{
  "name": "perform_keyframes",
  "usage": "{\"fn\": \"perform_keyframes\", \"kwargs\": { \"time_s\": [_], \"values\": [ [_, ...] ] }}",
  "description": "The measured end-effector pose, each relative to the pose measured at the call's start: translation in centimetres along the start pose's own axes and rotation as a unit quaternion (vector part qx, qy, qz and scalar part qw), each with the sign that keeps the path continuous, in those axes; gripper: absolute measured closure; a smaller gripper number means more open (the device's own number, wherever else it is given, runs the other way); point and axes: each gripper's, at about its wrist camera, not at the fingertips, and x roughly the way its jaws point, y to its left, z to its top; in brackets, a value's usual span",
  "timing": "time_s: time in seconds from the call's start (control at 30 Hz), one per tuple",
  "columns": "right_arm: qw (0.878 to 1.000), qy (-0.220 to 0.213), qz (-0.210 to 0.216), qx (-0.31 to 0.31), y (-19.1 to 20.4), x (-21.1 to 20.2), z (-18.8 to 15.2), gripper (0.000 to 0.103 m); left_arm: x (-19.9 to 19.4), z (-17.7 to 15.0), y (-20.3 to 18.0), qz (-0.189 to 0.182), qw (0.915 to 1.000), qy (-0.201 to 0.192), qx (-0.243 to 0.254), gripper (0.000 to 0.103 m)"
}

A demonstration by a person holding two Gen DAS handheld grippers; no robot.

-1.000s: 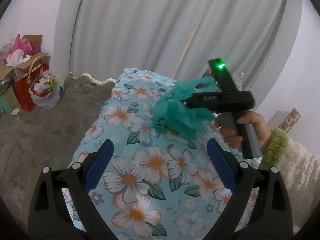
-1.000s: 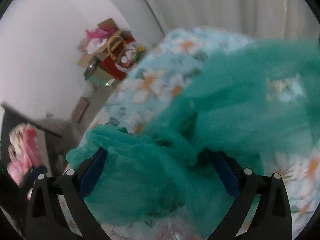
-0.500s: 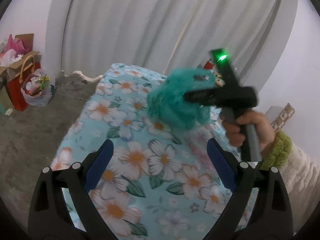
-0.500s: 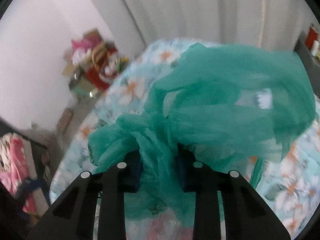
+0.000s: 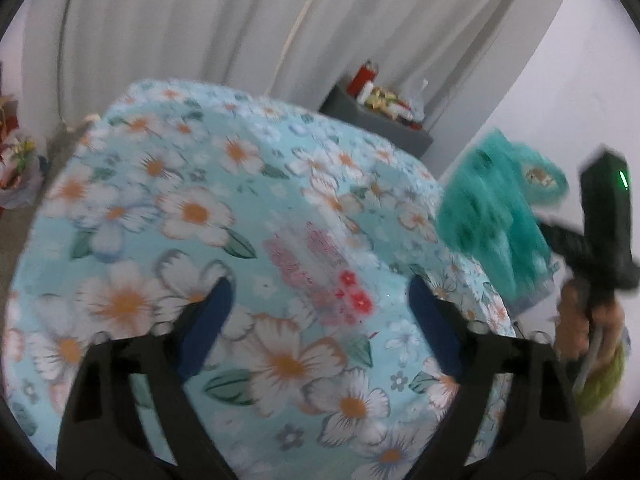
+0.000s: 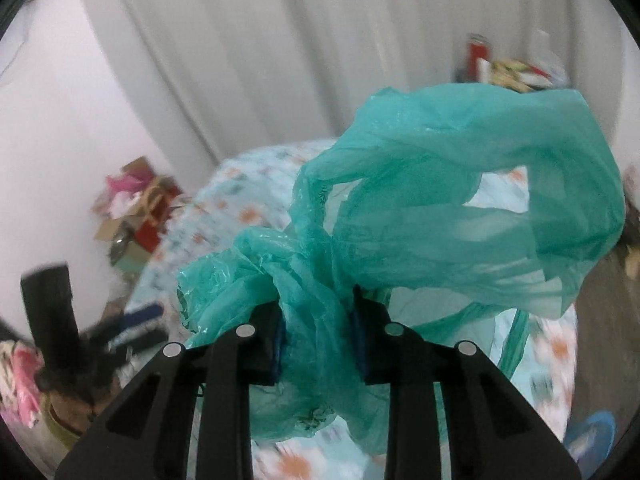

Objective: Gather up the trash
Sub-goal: 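Grasp the clear packet with left tool while right tool holds green bag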

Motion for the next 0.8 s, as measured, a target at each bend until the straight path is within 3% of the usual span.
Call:
{"fn": "perform_keyframes", "kwargs": {
  "time_s": [0.23, 0.33, 0.47, 0.63, 0.8],
  "values": [
    [0.998, 0.007, -0.009, 0.063, -2.1, -0.1, -5.7, 0.077, 5.5, -0.4, 0.1, 0.032, 0.9955, 0.082, -0.036, 0.062],
    [0.996, 0.016, 0.004, 0.087, -2.6, 0.2, -7.3, 0.077, 5.9, -1.2, -1.1, 0.074, 0.9951, 0.066, -0.005, 0.069],
    [0.994, 0.016, 0.009, 0.107, -3.7, -0.9, -8.8, 0.077, 5.7, -1.3, -1.3, 0.083, 0.9944, 0.065, -0.004, 0.096],
    [0.993, 0.010, 0.008, 0.121, -4.2, -2.4, -10.0, 0.077, 4.0, -1.3, -2.0, 0.087, 0.9953, 0.041, 0.006, 0.103],
    [0.992, -0.009, 0.001, 0.127, -4.8, -4.3, -10.8, 0.077, 1.0, -1.1, -4.6, 0.070, 0.9972, -0.002, 0.025, 0.103]
  ]
}}
